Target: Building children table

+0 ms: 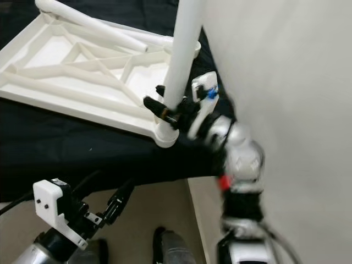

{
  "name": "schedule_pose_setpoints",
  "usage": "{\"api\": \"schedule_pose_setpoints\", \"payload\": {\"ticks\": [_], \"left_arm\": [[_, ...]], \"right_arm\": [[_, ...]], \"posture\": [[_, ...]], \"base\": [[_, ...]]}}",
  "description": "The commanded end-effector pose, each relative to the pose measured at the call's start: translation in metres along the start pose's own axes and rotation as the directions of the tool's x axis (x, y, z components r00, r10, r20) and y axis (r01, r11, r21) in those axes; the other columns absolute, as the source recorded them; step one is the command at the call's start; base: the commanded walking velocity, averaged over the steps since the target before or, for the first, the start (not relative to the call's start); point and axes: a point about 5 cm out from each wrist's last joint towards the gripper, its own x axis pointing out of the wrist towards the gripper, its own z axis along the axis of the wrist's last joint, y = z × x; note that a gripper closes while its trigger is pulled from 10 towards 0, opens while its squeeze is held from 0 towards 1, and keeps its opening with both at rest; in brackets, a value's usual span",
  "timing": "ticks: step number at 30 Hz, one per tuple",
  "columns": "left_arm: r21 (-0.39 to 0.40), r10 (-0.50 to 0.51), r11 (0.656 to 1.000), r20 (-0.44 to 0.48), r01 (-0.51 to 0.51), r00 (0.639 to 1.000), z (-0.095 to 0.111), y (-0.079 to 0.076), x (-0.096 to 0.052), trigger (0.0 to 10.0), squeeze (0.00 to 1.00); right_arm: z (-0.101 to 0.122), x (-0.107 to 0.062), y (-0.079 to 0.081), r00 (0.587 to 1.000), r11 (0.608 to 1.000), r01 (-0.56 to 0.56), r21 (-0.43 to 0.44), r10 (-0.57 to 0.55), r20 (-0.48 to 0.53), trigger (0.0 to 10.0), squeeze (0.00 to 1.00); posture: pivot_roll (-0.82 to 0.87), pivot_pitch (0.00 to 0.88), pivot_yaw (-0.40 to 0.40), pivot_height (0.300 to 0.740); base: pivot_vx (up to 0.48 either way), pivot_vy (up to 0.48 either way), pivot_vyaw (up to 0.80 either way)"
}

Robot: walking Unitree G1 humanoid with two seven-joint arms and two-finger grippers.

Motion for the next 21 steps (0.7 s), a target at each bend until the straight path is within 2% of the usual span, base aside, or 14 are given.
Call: {"api": "schedule_pose_setpoints", "payload": {"ticks": [1, 2, 3, 5, 7, 8, 13, 14, 15, 17, 18, 20, 21], "left_arm": [[0.013, 0.025, 1.000, -0.030, -0.025, 0.999, -0.010, 0.007, 0.000, 10.0, 0.00], [0.010, 0.027, 1.000, -0.028, -0.027, 0.999, -0.016, 0.016, 0.010, 10.0, 0.00], [0.010, 0.027, 1.000, -0.028, -0.027, 0.999, -0.016, 0.016, 0.010, 10.0, 0.00], [0.010, 0.030, 0.999, -0.027, -0.030, 0.999, -0.020, 0.022, 0.016, 10.0, 0.00], [0.010, 0.030, 0.999, -0.027, -0.030, 0.999, -0.020, 0.022, 0.016, 10.0, 0.00], [0.013, 0.036, 0.999, -0.024, -0.035, 0.999, -0.022, 0.026, 0.019, 10.0, 0.00], [0.014, 0.037, 0.999, -0.022, -0.037, 0.999, -0.022, 0.027, 0.020, 10.0, 0.00], [0.012, 0.040, 0.999, -0.020, -0.039, 0.999, -0.022, 0.028, 0.020, 10.0, 0.00], [0.006, 0.037, 0.999, -0.019, -0.036, 0.999, -0.021, 0.026, 0.018, 10.0, 0.00], [0.006, 0.037, 0.999, -0.019, -0.036, 0.999, -0.021, 0.026, 0.018, 10.0, 0.00], [-0.004, 0.031, 1.000, -0.018, -0.031, 0.999, -0.019, 0.022, 0.015, 10.0, 0.00], [-0.004, 0.031, 1.000, -0.018, -0.031, 0.999, -0.019, 0.022, 0.015, 10.0, 0.00], [-0.013, 0.021, 1.000, -0.017, -0.021, 1.000, -0.017, 0.017, 0.011, 10.0, 0.00]], "right_arm": [[-0.050, -0.016, -0.008, 0.934, 0.971, 0.238, 0.006, -0.227, -0.276, 0.0, 0.00], [-0.065, -0.024, -0.005, 0.879, 0.932, 0.360, -0.041, -0.353, -0.320, 0.0, 0.00], [-0.065, -0.024, -0.005, 0.879, 0.932, 0.360, -0.041, -0.353, -0.320, 0.0, 0.00], [-0.068, -0.015, 0.005, 0.879, 0.929, 0.369, -0.004, -0.350, -0.323, 0.0, 0.00], [-0.068, -0.015, 0.005, 0.879, 0.929, 0.369, -0.004, -0.350, -0.323, 0.0, 0.00], [-0.062, 0.002, 0.018, 0.902, 0.940, 0.336, 0.057, -0.303, -0.308, 0.0, 0.00], [-0.059, 0.007, 0.022, 0.911, 0.945, 0.318, 0.072, -0.283, -0.300, 0.0, 0.00], [-0.055, 0.013, 0.028, 0.930, 0.959, 0.265, 0.100, -0.227, -0.290, 10.0, 0.00], [-0.042, 0.018, 0.032, 0.972, 0.982, 0.133, 0.138, -0.102, -0.211, 10.0, 0.00], [-0.042, 0.018, 0.032, 0.972, 0.982, 0.133, 0.138, -0.102, -0.211, 10.0, 0.00], [-0.027, 0.021, 0.028, 0.995, 0.990, 0.002, 0.140, 0.012, -0.102, 10.0, 0.68], [-0.027, 0.021, 0.028, 0.995, 0.990, 0.002, 0.140, 0.012, -0.102, 10.0, 0.68], [-0.011, 0.020, 0.020, 0.988, 0.982, -0.154, 0.112, 0.156, -0.007, 10.0, 1.00]], "posture": [[0.07, 0.140, -0.110, 0.740], [0.07, 0.119, -0.115, 0.740], [0.07, 0.119, -0.115, 0.740], [0.06, 0.103, -0.116, 0.740], [0.06, 0.103, -0.116, 0.740], [0.06, 0.082, -0.107, 0.740], [0.06, 0.082, -0.107, 0.740], [0.05, 0.084, -0.104, 0.740], [0.05, 0.111, -0.097, 0.740], [0.05, 0.111, -0.097, 0.740], [0.05, 0.134, -0.093, 0.740], [0.05, 0.134, -0.093, 0.740], [0.07, 0.160, -0.088, 0.740]], "base": [[0.000, 0.000, 0.00], [0.000, 0.000, 0.00], [0.000, 0.000, 0.00], [0.000, 0.000, 0.00], [0.000, 0.000, 0.00], [0.000, 0.000, 0.00], [0.000, 0.000, 0.00], [0.000, 0.000, 0.00], [0.000, 0.000, 0.00], [0.000, 0.000, 0.00], [0.000, 0.000, 0.00], [0.000, 0.000, 0.00], [0.000, 0.000, 0.00]]}}
